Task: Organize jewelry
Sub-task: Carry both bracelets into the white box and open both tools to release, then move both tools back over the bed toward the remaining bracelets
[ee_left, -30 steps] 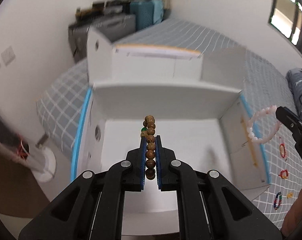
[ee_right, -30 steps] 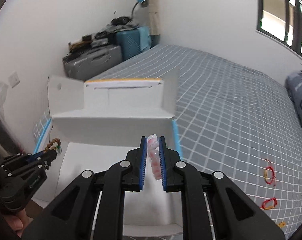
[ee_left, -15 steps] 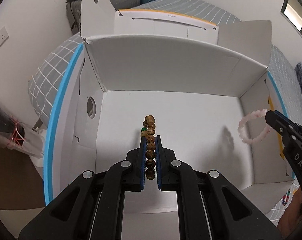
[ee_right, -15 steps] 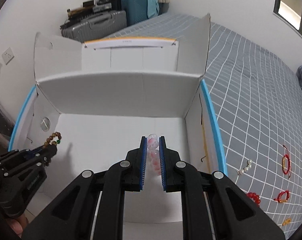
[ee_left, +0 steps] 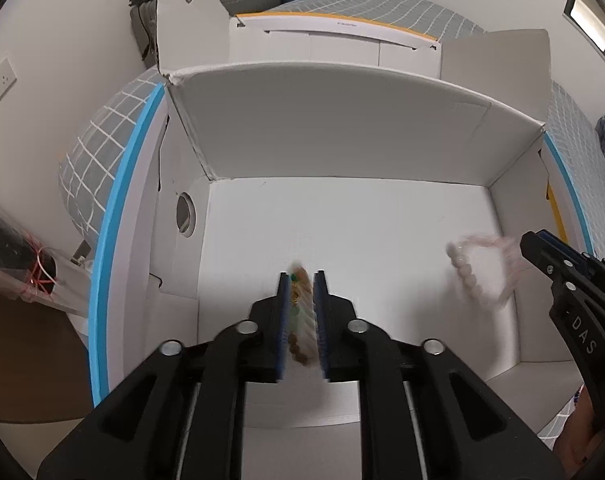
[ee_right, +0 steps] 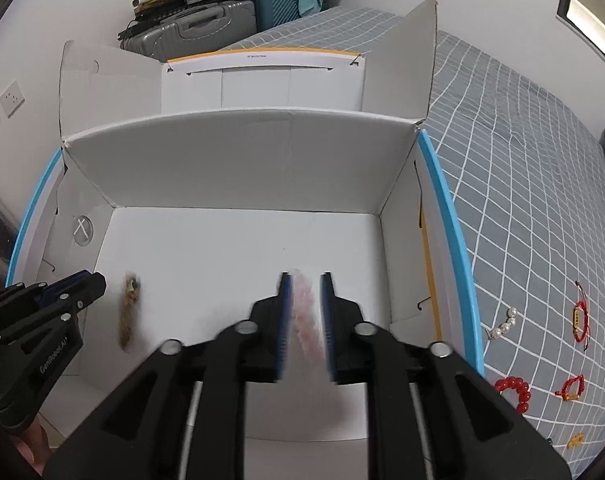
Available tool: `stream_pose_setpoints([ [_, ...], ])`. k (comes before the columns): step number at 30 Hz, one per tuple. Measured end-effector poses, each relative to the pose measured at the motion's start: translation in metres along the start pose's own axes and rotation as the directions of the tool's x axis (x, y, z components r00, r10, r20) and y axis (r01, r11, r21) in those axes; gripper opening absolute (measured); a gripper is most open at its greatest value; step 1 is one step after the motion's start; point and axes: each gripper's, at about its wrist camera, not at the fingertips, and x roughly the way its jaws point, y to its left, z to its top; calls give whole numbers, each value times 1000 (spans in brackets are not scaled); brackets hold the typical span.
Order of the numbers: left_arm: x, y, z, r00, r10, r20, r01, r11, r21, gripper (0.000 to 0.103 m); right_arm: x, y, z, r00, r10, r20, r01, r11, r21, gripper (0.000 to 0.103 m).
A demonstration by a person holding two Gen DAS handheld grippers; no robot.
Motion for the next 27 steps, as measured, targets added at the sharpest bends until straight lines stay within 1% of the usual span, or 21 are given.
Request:
stream_pose_setpoints([
  [1,-3,0,0,1000,0,9,0,1000,-3,35,-3,-1,0,1000,9,10,-9,1000,4,34],
  [2,-5,1,0,1000,1,18,-1,1000,-7,44,-5,0,1,1000,13,17,-13,1000,5,43],
  [3,-9,1,1,999,7,33,-6,1000,-11,48,-9,-1,2,1000,14,29,-14,1000,4,47],
  [5,-17,1,0,998,17,55,-16,1000,-18,62,-18,-1,2,998,12,54,-12,1000,-1,62],
  [6,-21,1,0,998,18,67,-16,1000,-22,66,-24,-3,3,998,10,69,-10,1000,0,65],
  [7,-25,1,-1,997,23,79,-21,999,-25,75,-31,-6,3,996,7,87,-8,1000,5,71],
  [8,-29,0,-1,994,36,99,-34,999,-24,81,-36,-8,3,995,6,98,-7,1000,8,78],
  [9,-34,-2,-2,990,63,128,-61,998,-20,84,-41,-11,2,994,1,112,-3,1000,11,81],
  [10,-38,-3,-3,986,79,147,-77,997,-18,89,-45,-13,2,993,-8,119,7,1000,15,85],
  [12,-46,-7,-6,979,82,188,-80,997,-16,91,-56,-22,0,988,-37,147,32,999,39,89],
  [13,-48,-9,-6,978,74,196,-72,997,-16,94,-61,-27,-2,986,-42,159,35,998,47,92],
  [14,-51,-12,-7,977,58,206,-57,998,-11,96,-65,-30,-3,985,-44,167,36,998,52,93],
  [16,-56,-16,-8,976,28,217,-29,1000,5,96,-74,-40,-6,982,-48,182,37,997,66,94],
  [20,-67,-29,-11,972,5,234,-12,1000,26,96,-89,-57,-12,975,-71,210,58,996,69,94],
  [24,-80,-57,-16,964,-27,264,11,998,62,96,-109,-82,-25,967,-97,235,79,993,85,95],
  [27,-93,-85,-20,956,-68,287,41,994,99,96,-127,-111,-38,960,-124,252,100,989,108,95],
])
